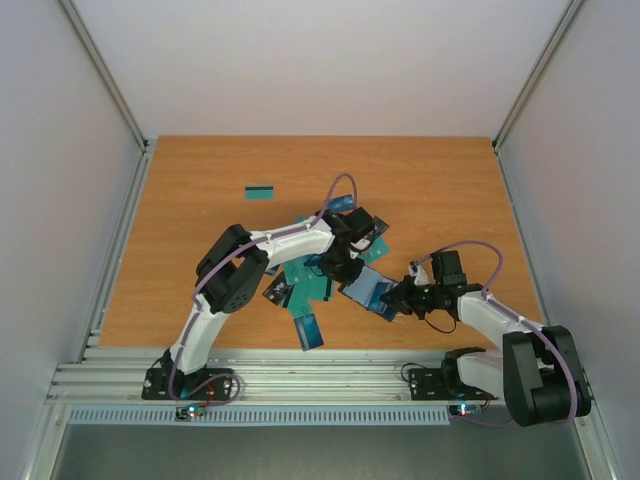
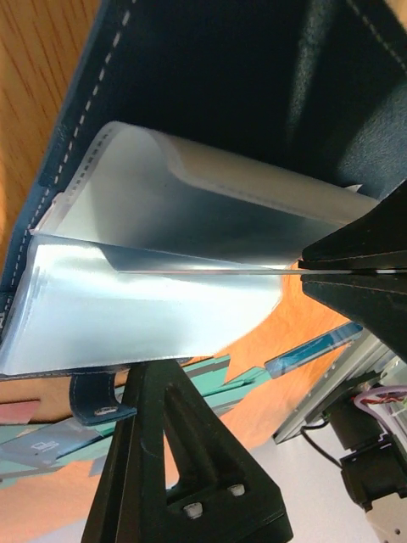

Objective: Put the credit cards into the card holder

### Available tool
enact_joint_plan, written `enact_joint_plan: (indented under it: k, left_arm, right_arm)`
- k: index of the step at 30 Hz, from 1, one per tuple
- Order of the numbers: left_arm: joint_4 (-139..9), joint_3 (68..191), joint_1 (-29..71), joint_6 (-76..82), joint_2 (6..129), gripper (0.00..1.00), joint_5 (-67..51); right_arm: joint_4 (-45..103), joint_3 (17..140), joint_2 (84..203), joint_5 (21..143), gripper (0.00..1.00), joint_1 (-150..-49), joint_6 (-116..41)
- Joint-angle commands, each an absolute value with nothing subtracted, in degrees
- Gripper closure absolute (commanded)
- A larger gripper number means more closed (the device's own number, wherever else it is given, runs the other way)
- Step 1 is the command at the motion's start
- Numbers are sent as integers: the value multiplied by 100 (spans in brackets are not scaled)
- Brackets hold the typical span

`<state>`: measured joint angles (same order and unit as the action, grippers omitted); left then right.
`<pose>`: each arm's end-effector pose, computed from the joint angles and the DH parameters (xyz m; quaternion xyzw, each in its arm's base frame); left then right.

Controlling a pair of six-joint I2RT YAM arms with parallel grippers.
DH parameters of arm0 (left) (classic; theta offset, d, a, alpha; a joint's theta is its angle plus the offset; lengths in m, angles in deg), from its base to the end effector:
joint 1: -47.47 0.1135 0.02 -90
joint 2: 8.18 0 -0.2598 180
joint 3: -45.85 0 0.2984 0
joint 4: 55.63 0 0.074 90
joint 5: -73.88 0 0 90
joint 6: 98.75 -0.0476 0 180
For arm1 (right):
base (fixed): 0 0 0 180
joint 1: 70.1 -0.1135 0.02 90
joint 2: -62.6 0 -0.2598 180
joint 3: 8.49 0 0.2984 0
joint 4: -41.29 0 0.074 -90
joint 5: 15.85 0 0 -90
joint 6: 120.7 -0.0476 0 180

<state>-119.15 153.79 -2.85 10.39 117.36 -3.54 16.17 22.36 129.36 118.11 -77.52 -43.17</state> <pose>0.2947 -0.3715 0.1157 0.2745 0.9523 -0.1336 0.0010 0.2056 0.0601 0.0825 -0.0540 0.9011 0.3970 0.1659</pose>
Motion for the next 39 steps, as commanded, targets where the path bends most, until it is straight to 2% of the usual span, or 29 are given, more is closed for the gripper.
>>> enact_joint_plan:
  k: [1,14,19,24,29,39]
  left_arm:
    - [-12225,15539,-263,1035,11501,82,-669]
    - [-12067,15463,-265,512,11501,42,-116]
    - [-12036,15481,-262,397,11626,34,-33]
    - [-12172,15648,-262,288,11907,36,-301]
    - [-12139,15638,-262,292,12043,50,-436]
    - [-12085,15509,-267,269,12131,69,-706]
  right_arm:
    - [1684,2352,13009,11843,99,-7714,-4199]
    - [1905,2464,13164,11959,99,-7718,-4143]
    - [1706,2564,13122,11929,99,-7716,-4045]
    - [1542,2669,13049,11941,99,-7714,-3942]
    - [1433,2757,13137,11892,99,-7715,-3817]
    - [1284,2746,13293,11527,99,-7705,-3801]
